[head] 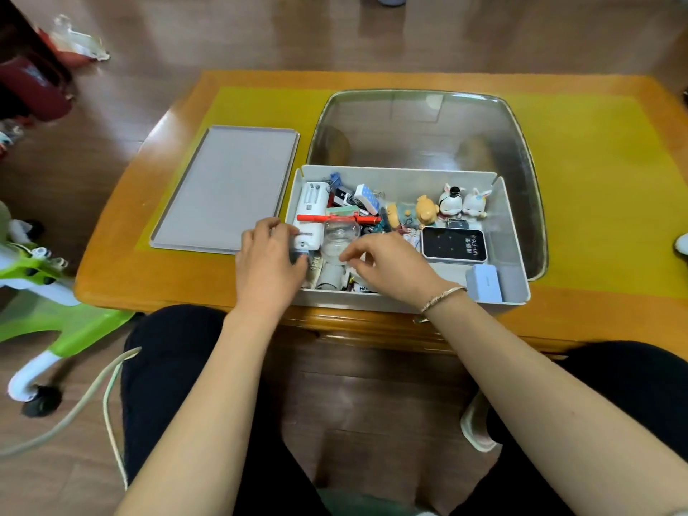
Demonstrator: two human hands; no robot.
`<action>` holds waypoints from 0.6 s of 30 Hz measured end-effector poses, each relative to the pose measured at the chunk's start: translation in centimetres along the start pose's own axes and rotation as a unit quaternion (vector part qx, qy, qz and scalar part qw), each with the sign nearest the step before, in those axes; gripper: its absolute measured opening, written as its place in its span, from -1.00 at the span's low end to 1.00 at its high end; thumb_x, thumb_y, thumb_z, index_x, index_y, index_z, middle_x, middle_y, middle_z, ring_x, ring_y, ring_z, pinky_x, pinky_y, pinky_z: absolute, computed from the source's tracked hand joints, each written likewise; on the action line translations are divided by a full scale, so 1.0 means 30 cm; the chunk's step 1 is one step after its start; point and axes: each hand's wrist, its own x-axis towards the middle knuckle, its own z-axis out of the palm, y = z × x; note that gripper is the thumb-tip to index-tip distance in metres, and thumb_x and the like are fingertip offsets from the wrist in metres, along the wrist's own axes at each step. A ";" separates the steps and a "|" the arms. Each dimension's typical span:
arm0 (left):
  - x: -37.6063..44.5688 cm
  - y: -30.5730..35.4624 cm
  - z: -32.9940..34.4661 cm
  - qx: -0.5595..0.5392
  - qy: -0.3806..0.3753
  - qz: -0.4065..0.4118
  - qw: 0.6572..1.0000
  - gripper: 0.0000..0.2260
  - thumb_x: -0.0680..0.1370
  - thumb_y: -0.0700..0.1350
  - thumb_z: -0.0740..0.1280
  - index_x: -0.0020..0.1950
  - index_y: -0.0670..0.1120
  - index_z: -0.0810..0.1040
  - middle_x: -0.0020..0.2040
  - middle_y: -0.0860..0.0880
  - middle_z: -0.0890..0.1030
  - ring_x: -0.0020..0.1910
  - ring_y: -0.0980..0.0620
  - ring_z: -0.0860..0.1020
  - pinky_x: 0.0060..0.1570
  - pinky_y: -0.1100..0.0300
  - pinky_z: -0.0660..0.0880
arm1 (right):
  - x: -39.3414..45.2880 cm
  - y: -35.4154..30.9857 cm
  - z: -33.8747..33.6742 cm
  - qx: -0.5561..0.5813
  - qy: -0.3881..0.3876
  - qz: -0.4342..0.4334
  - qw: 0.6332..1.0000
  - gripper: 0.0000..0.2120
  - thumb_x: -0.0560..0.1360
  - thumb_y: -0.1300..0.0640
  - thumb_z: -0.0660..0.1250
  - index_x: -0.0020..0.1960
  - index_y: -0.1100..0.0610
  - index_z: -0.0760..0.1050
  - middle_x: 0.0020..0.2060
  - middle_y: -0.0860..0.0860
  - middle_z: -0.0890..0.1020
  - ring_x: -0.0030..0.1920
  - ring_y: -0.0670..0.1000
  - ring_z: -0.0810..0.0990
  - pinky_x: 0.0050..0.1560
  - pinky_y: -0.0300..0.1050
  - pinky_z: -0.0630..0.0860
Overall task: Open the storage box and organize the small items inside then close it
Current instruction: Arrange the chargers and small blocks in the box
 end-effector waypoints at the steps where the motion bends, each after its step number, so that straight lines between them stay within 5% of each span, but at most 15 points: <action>1: 0.001 -0.004 0.005 -0.005 -0.011 0.001 1.000 -0.62 0.47 -0.09 0.42 0.27 -0.06 0.48 0.27 -0.08 0.45 0.25 -0.11 0.39 0.16 0.03 0.41 | 0.013 -0.014 0.004 -0.009 -0.018 -0.003 1.000 -0.78 0.54 0.14 0.26 0.13 0.03 0.60 0.02 -0.03 0.66 0.02 -0.02 0.58 0.10 -0.07 0.51; 6: 0.021 -0.008 0.025 -0.026 -0.028 0.000 0.999 -0.51 0.43 -0.08 0.47 0.32 -0.04 0.41 0.25 -0.10 0.48 0.21 -0.12 0.43 0.02 0.03 0.45 | 0.031 -0.048 0.028 -0.024 0.045 0.004 0.999 -0.77 0.55 0.15 0.23 0.14 0.03 0.59 -0.01 0.02 0.68 -0.01 0.06 0.62 0.00 -0.03 0.54; 9: 0.051 0.007 0.028 -0.002 -0.044 -0.007 0.999 -0.45 0.43 -0.01 0.49 0.36 -0.02 0.36 0.27 -0.11 0.46 0.22 -0.14 0.44 0.02 -0.02 0.47 | 0.021 -0.046 0.040 -0.037 0.013 0.019 0.999 -0.77 0.54 0.14 0.23 0.12 0.04 0.60 -0.01 0.03 0.68 0.01 0.08 0.61 0.05 -0.01 0.53; 18: 0.067 0.005 -0.004 -0.090 0.076 0.018 0.993 -0.72 0.58 -0.02 0.32 0.28 -0.04 0.54 0.03 -0.08 0.65 -0.04 -0.10 0.59 -0.16 0.13 0.43 | 0.052 -0.092 0.060 -0.034 0.010 0.003 0.999 -0.76 0.49 0.18 0.28 0.14 0.10 0.56 -0.02 0.09 0.66 0.04 0.11 0.59 0.07 -0.01 0.52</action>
